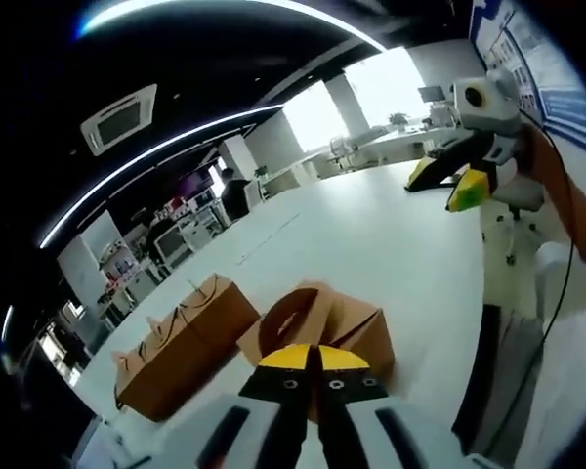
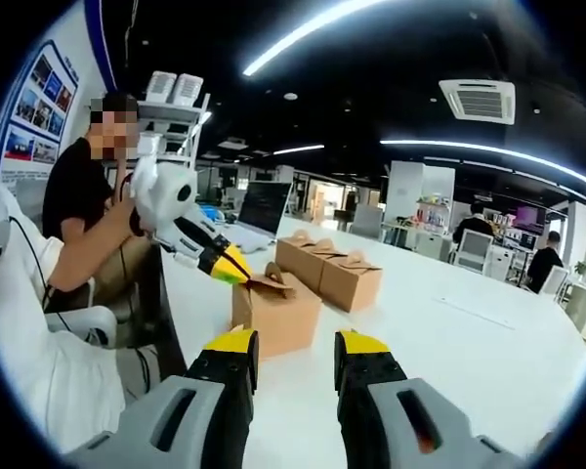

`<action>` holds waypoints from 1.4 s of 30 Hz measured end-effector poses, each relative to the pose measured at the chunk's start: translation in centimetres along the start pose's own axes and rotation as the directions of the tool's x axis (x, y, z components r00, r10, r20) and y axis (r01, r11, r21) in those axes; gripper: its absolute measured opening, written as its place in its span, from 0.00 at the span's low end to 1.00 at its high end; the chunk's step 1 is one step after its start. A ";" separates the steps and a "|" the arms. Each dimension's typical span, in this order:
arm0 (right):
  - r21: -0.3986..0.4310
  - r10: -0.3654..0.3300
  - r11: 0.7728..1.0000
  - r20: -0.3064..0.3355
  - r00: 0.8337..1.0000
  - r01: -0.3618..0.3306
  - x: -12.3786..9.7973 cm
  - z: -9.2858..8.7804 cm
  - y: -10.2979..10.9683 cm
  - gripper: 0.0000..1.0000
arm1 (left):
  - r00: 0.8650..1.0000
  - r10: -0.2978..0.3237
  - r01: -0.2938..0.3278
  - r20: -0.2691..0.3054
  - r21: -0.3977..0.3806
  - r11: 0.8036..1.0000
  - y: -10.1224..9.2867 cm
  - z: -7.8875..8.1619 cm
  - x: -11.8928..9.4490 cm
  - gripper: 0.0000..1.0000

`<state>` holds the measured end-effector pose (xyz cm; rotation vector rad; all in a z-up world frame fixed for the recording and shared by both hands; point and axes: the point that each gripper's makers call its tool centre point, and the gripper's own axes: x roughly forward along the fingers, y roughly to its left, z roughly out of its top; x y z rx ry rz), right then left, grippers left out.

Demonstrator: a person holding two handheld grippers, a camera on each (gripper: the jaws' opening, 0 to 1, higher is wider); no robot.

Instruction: Pick up one paper box from the group, open the paper box, and remove the item inside

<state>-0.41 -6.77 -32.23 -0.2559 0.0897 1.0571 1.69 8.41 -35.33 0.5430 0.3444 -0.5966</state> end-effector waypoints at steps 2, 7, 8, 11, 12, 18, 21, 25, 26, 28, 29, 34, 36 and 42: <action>-0.001 0.000 1.000 0.000 1.000 0.000 0.0 0.0 0.0 0.32 | 1.000 0.000 0.000 0.012 -0.017 1.000 0.0 0.1 -0.1 0.04; -0.002 0.001 1.000 -0.001 1.000 -0.001 0.0 0.0 0.1 0.32 | 1.000 0.007 -0.006 0.026 -0.048 0.999 0.0 0.2 -0.3 0.04; -0.002 0.001 1.000 -0.001 1.000 -0.001 0.0 0.0 0.1 0.32 | 1.000 0.006 -0.004 0.031 -0.064 0.998 0.0 0.2 -0.3 0.04; -0.003 0.001 1.000 -0.001 1.000 -0.001 -0.1 0.0 0.1 0.32 | 0.999 0.002 0.002 0.043 -0.103 0.995 -0.1 0.2 -0.3 0.04; -0.003 0.001 1.000 -0.001 1.000 -0.001 -0.1 0.0 0.1 0.32 | 0.999 0.001 0.006 0.052 -0.121 0.993 0.0 0.2 -0.3 0.04; -0.002 0.000 1.000 -0.003 1.000 0.000 -0.1 -0.1 0.1 0.32 | 0.996 0.000 0.020 0.094 -0.204 0.979 0.1 0.1 -0.5 0.04; -0.004 0.003 1.000 -0.004 1.000 -0.003 0.0 -0.1 0.2 0.32 | 0.992 0.003 0.029 0.126 -0.252 0.967 0.4 0.3 -0.8 0.04; -0.005 0.004 1.000 -0.005 1.000 -0.005 0.0 -0.1 0.2 0.32 | 0.988 0.006 0.042 0.156 -0.302 0.952 0.7 0.4 -1.1 0.04; -0.005 0.005 1.000 -0.005 1.000 -0.005 0.0 -0.1 0.3 0.32 | 0.987 0.007 0.046 0.163 -0.315 0.948 0.7 0.4 -1.2 0.04; -0.005 0.005 1.000 -0.006 1.000 -0.005 0.0 -0.1 0.3 0.32 | 0.985 0.008 0.050 0.173 -0.332 0.942 0.8 0.4 -1.3 0.04; -0.005 0.005 1.000 -0.006 1.000 -0.005 0.0 -0.1 0.3 0.32 | 0.983 0.013 0.051 0.181 -0.346 0.937 1.0 0.4 -1.4 0.04; -0.005 0.004 1.000 -0.005 1.000 -0.004 -0.1 -0.1 0.5 0.32 | 0.976 0.030 0.063 0.217 -0.410 0.910 1.7 0.5 -1.9 0.04; -0.005 0.004 1.000 -0.005 1.000 -0.004 -0.1 -0.1 0.5 0.32 | 0.973 0.035 0.069 0.229 -0.432 0.899 1.9 0.5 -2.0 0.04; -0.006 0.003 1.000 -0.006 1.000 -0.003 -0.1 -0.1 0.4 0.32 | 0.965 0.034 0.102 0.259 -0.491 0.865 2.1 0.4 -2.4 0.04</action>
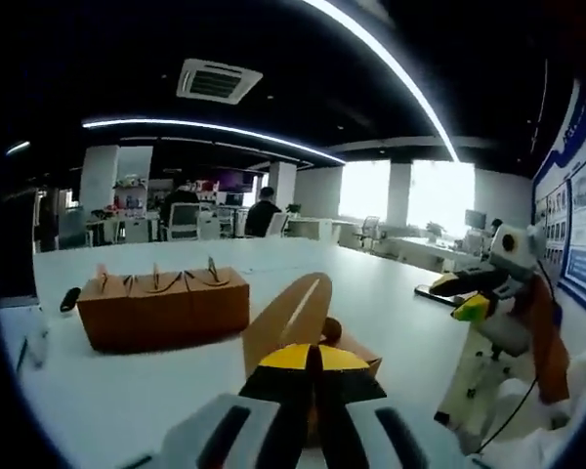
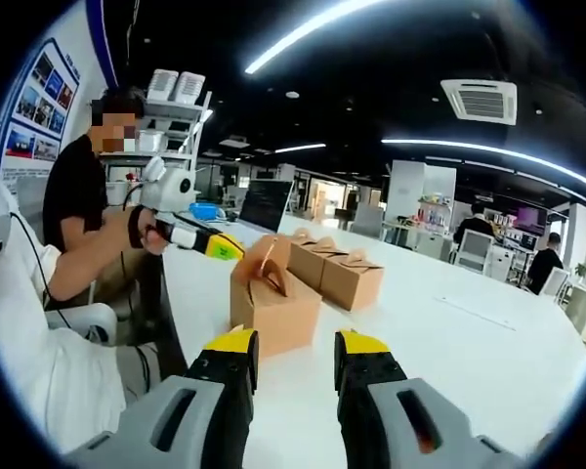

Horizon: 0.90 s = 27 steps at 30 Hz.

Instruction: Pick up one paper box from the group, open the paper box, and remove the item inside

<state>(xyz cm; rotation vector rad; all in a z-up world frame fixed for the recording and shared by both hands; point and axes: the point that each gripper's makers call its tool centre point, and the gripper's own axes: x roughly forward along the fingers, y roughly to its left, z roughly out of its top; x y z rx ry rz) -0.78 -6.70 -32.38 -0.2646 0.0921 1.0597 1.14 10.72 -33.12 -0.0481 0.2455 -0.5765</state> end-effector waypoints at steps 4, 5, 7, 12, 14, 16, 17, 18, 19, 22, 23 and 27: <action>-0.001 0.000 1.000 -0.001 1.000 0.000 0.0 0.0 0.0 0.32 | 1.000 -0.008 0.009 0.018 -0.040 0.999 0.2 0.1 -0.2 0.04; -0.001 0.000 1.000 -0.001 1.000 0.000 0.0 0.0 0.0 0.32 | 1.000 -0.009 0.010 0.024 -0.053 0.999 0.2 0.1 -0.3 0.04; -0.001 0.001 1.000 -0.002 1.000 -0.001 0.1 -0.1 -0.1 0.32 | 0.999 -0.013 0.015 0.035 -0.073 0.997 0.3 0.1 -0.4 0.04; -0.001 0.002 1.000 -0.005 1.000 -0.002 0.1 -0.1 -0.1 0.32 | 0.998 -0.022 0.030 0.060 -0.137 0.990 0.6 0.2 -0.6 0.04; -0.001 0.003 1.000 -0.004 1.000 -0.003 0.1 -0.1 -0.2 0.32 | 0.998 -0.025 0.035 0.065 -0.154 0.987 0.7 0.2 -0.7 0.04; -0.001 0.003 1.000 -0.005 1.000 -0.003 0.1 -0.1 -0.2 0.32 | 0.997 -0.027 0.037 0.067 -0.160 0.986 0.7 0.2 -0.7 0.04; -0.001 0.003 1.000 -0.005 1.000 -0.003 0.1 -0.1 -0.2 0.32 | 0.997 -0.028 0.039 0.069 -0.163 0.986 0.7 0.2 -0.8 0.04; -0.001 0.003 1.000 -0.005 1.000 -0.003 0.1 -0.2 -0.2 0.32 | 0.997 -0.028 0.039 0.070 -0.166 0.985 0.7 0.2 -0.8 0.04; -0.002 0.003 1.000 -0.005 1.000 -0.003 0.1 -0.2 -0.2 0.32 | 0.997 -0.028 0.039 0.071 -0.168 0.985 0.7 0.2 -0.8 0.04; -0.002 0.004 1.000 -0.005 1.000 -0.004 0.1 -0.2 -0.2 0.32 | 0.997 -0.028 0.041 0.074 -0.179 0.983 0.8 0.2 -0.9 0.04; -0.002 0.004 1.000 -0.006 1.000 -0.004 0.1 -0.2 -0.2 0.32 | 0.997 -0.028 0.042 0.076 -0.181 0.983 0.8 0.2 -0.9 0.04; -0.003 0.004 1.000 -0.007 1.000 -0.004 0.1 -0.2 -0.1 0.32 | 0.996 -0.031 0.046 0.082 -0.197 0.979 0.8 0.1 -1.0 0.04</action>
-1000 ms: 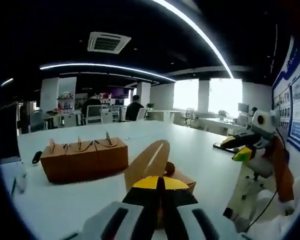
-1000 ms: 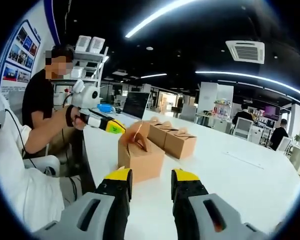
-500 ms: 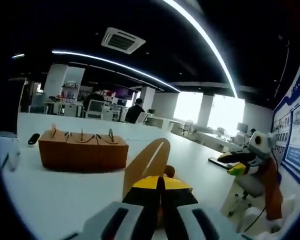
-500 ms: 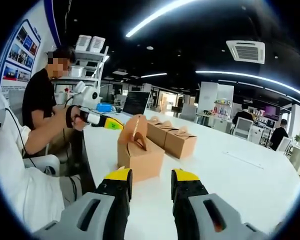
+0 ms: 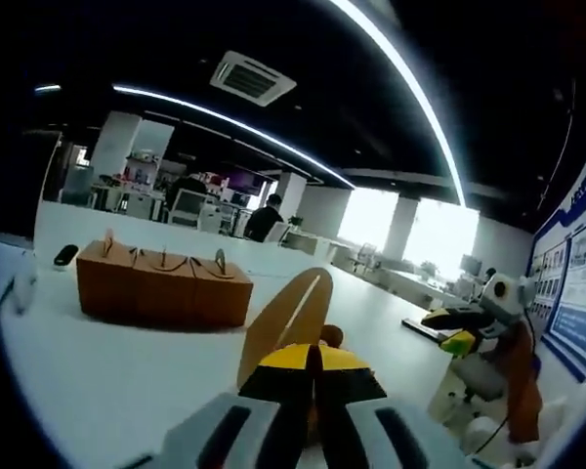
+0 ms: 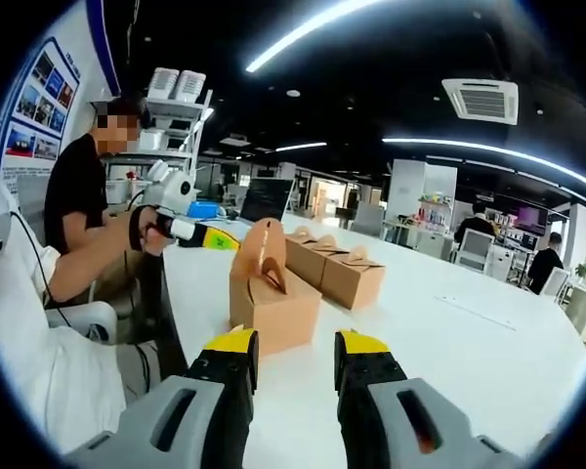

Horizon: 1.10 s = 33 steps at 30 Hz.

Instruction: Pick up one paper box from the group, open the paper box, and remove the item inside

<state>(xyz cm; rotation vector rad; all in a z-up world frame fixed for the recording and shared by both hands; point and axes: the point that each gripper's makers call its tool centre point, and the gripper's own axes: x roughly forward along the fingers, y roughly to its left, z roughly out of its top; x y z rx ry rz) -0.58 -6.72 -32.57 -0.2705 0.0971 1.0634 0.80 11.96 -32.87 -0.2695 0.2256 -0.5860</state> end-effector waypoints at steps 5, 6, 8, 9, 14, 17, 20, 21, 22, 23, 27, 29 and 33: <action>0.000 -0.001 1.000 0.002 1.000 0.001 0.0 0.1 -0.1 0.32 | 1.000 -0.001 0.002 0.007 -0.015 1.000 0.1 0.0 -0.2 0.04; 0.000 -0.001 1.000 0.002 1.000 0.001 0.0 0.1 -0.1 0.32 | 1.000 -0.002 0.002 0.008 -0.018 1.000 0.2 0.0 -0.3 0.04; -0.001 -0.001 1.000 0.001 1.000 0.001 0.0 0.0 -0.1 0.32 | 1.000 -0.001 0.001 0.011 -0.026 1.000 0.3 0.0 -0.3 0.04; -0.001 0.000 1.000 0.000 1.000 0.000 0.0 0.0 -0.1 0.32 | 1.000 -0.001 0.002 0.013 -0.030 1.000 0.3 0.0 -0.4 0.04; -0.002 0.001 1.000 -0.001 1.000 -0.001 0.0 0.0 0.0 0.32 | 1.000 0.002 -0.001 0.016 -0.042 0.999 0.6 0.0 -0.5 0.04; -0.002 0.001 1.000 -0.002 1.000 -0.001 0.0 0.0 0.0 0.32 | 1.000 0.007 -0.006 0.011 -0.046 0.999 0.9 -0.2 -0.6 0.04; -0.002 0.002 1.000 -0.003 1.000 -0.002 0.1 0.0 0.0 0.32 | 1.000 0.008 -0.008 0.009 -0.049 0.999 1.0 -0.3 -0.6 0.04; -0.002 0.002 1.000 -0.003 1.000 -0.002 0.1 -0.1 0.0 0.32 | 1.000 0.008 -0.008 0.009 -0.050 0.999 1.1 -0.3 -0.7 0.04; -0.003 0.003 1.000 -0.004 1.000 -0.003 0.1 -0.1 0.0 0.32 | 1.000 0.009 -0.009 0.009 -0.052 0.999 1.1 -0.3 -0.7 0.04; -0.003 0.004 1.000 -0.004 1.000 -0.004 0.1 -0.1 0.1 0.32 | 1.000 0.010 -0.010 0.008 -0.053 0.999 1.2 -0.4 -0.7 0.04; -0.003 0.005 1.000 -0.005 1.000 -0.005 0.1 -0.1 0.1 0.32 | 1.000 0.017 -0.017 0.003 -0.061 0.998 1.7 -0.6 -0.8 0.04; -0.004 0.005 1.000 -0.005 1.000 -0.005 0.1 -0.1 0.2 0.32 | 1.000 0.019 -0.019 0.003 -0.068 0.998 1.9 -0.7 -0.9 0.04; -0.005 0.008 1.000 -0.007 1.000 -0.008 0.2 -0.1 0.3 0.32 | 1.000 0.025 -0.025 0.000 -0.073 0.997 2.1 -0.8 -0.9 0.04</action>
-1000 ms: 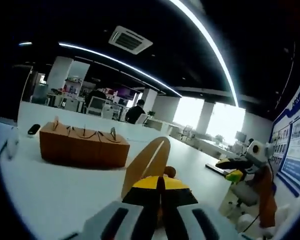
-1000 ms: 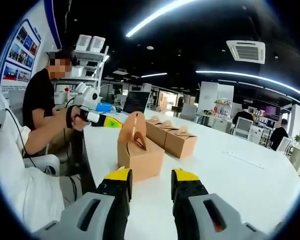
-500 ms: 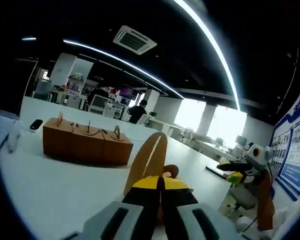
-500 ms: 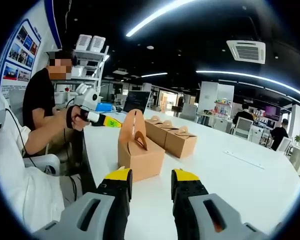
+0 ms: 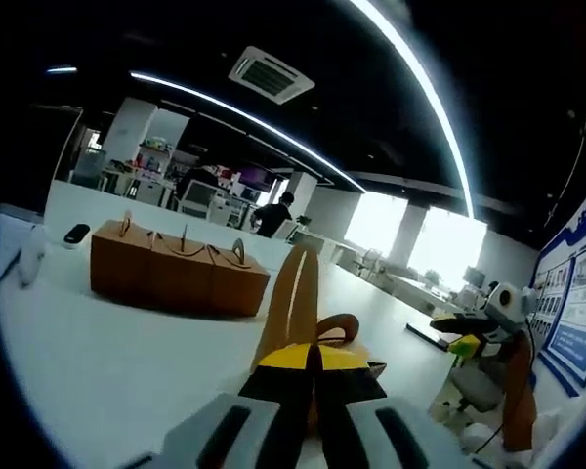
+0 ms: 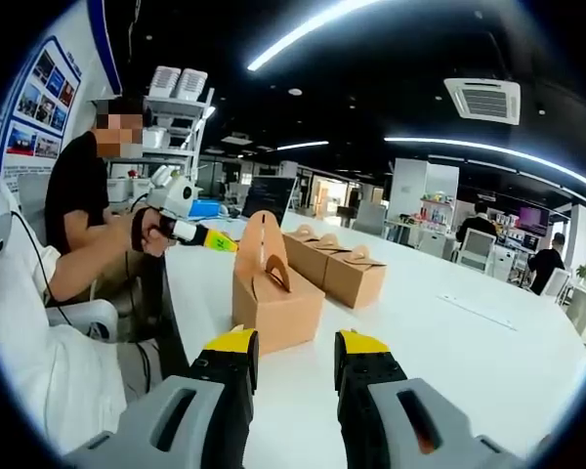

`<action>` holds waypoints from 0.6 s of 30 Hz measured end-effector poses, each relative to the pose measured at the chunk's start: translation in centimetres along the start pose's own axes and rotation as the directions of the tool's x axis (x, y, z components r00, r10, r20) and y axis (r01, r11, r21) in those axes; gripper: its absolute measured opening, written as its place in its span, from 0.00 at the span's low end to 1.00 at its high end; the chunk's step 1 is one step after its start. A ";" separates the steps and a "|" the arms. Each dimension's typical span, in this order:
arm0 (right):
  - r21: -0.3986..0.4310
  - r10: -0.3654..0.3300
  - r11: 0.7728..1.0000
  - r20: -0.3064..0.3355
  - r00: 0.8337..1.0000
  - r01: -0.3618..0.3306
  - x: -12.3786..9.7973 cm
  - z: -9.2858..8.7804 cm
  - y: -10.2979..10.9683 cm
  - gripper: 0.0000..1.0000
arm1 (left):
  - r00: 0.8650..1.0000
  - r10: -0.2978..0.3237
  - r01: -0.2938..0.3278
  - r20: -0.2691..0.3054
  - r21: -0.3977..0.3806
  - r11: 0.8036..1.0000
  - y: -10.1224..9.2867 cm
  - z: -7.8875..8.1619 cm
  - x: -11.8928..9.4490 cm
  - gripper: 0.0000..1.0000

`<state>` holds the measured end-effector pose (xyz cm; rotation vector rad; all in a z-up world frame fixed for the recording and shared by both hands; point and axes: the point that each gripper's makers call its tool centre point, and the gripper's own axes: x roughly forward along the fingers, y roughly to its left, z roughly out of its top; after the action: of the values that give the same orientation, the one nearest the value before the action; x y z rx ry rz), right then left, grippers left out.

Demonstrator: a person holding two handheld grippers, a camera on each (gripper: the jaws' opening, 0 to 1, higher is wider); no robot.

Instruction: Pick up one paper box from the group, open the paper box, and remove the item inside

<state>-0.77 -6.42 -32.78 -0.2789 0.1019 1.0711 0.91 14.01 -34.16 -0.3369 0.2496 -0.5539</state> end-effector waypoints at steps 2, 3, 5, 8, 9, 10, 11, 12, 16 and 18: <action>-0.001 0.002 1.000 -0.001 1.000 -0.002 0.0 0.0 0.1 0.32 | 1.000 -0.001 0.001 0.000 -0.004 1.000 0.0 0.0 0.0 0.04; -0.001 0.002 1.000 -0.001 1.000 -0.002 0.0 0.0 0.1 0.32 | 1.000 -0.002 0.002 0.000 -0.004 1.000 0.0 0.0 0.0 0.04; -0.001 0.002 1.000 -0.001 1.000 -0.002 0.0 0.0 0.1 0.32 | 1.000 -0.003 0.003 -0.001 -0.006 1.000 0.0 0.0 0.0 0.04; -0.001 0.002 1.000 -0.002 1.000 -0.002 0.0 -0.1 0.1 0.32 | 1.000 0.003 -0.003 -0.002 -0.012 1.000 0.2 -0.2 0.0 0.04; -0.001 0.002 1.000 -0.002 1.000 -0.002 0.0 -0.1 0.0 0.32 | 1.000 0.004 -0.004 -0.003 -0.013 1.000 0.3 -0.2 0.0 0.04; -0.002 0.003 1.000 -0.002 1.000 -0.003 0.0 -0.1 0.1 0.32 | 1.000 0.005 -0.005 -0.002 -0.015 1.000 0.3 -0.2 0.0 0.04; -0.002 0.003 1.000 -0.002 1.000 -0.003 0.0 -0.1 0.1 0.32 | 1.000 0.006 -0.006 -0.004 -0.017 1.000 0.4 -0.3 -0.1 0.04; -0.002 0.003 1.000 -0.002 1.000 -0.003 0.0 -0.1 0.1 0.32 | 1.000 0.008 -0.009 -0.003 -0.020 1.000 0.5 -0.3 -0.1 0.04; -0.003 0.004 1.000 -0.003 1.000 -0.004 0.0 -0.1 0.1 0.32 | 1.000 0.015 -0.015 -0.004 -0.027 1.000 0.5 -0.4 -0.2 0.04; -0.002 0.006 1.000 -0.004 1.000 -0.006 0.0 -0.1 0.2 0.32 | 1.000 0.016 -0.016 -0.005 -0.029 0.999 0.6 -0.5 -0.2 0.04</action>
<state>-0.90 -6.38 -32.94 -0.2832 0.1051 1.0762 0.87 14.48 -34.78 -0.3617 0.2649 -0.5358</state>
